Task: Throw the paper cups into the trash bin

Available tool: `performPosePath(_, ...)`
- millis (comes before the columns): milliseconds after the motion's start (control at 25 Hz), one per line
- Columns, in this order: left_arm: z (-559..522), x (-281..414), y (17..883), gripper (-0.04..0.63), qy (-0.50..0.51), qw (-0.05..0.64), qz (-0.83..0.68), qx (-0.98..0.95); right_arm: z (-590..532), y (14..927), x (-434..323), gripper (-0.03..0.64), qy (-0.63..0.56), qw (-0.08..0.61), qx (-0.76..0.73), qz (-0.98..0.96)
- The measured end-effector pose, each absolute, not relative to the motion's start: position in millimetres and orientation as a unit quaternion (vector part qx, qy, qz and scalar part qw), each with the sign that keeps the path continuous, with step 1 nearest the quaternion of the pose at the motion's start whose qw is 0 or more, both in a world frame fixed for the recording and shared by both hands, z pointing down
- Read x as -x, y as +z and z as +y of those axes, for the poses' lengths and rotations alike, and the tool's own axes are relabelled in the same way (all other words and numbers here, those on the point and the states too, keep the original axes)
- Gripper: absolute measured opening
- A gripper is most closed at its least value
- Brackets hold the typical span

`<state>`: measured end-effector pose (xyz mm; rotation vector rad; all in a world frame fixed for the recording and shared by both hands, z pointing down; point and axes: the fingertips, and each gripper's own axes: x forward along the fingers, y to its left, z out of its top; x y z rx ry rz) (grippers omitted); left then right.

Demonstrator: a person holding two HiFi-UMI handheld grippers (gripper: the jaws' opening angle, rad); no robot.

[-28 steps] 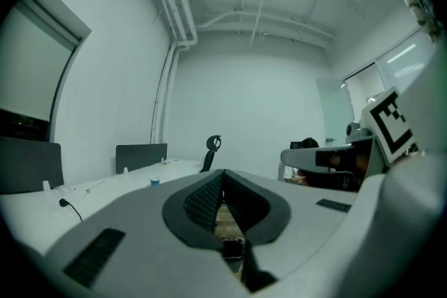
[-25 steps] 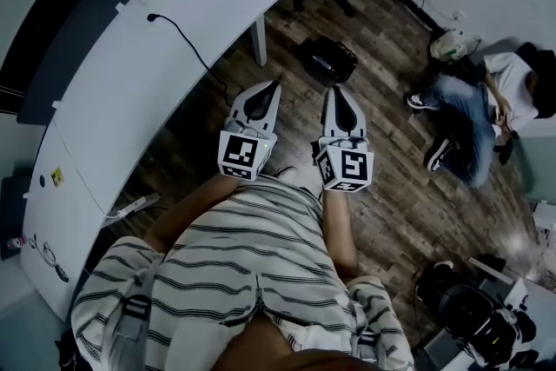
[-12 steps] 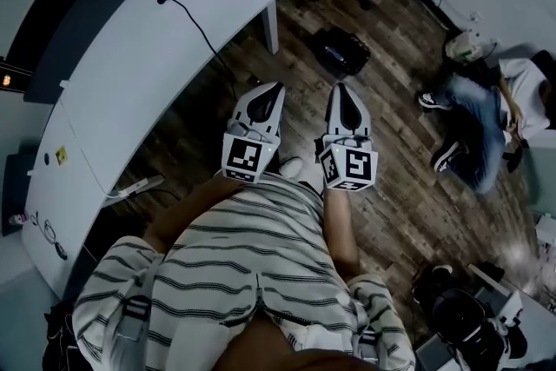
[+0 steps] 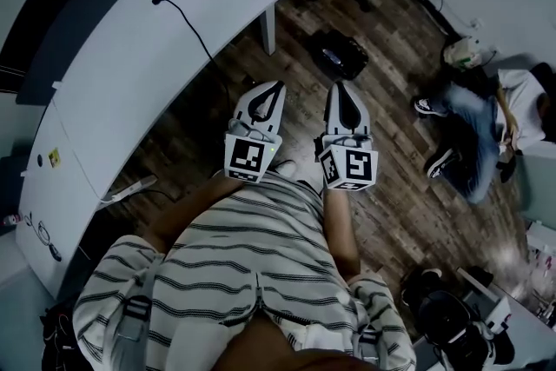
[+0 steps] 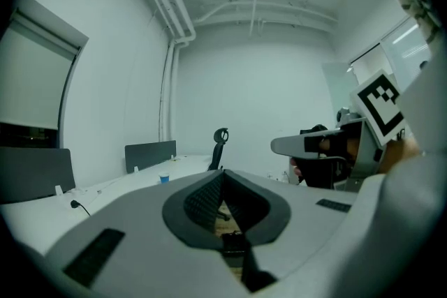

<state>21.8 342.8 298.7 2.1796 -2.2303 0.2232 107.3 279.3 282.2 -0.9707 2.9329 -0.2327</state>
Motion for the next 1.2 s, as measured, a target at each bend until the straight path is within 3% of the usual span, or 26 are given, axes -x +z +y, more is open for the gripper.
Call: performPosePath(1200,66.6,201.5,277.4,0.025,0.051,0.021,-0.694,-0.718,21.1,251.2,104.0,0.011,-0.056,0.008,0.359,0.932)
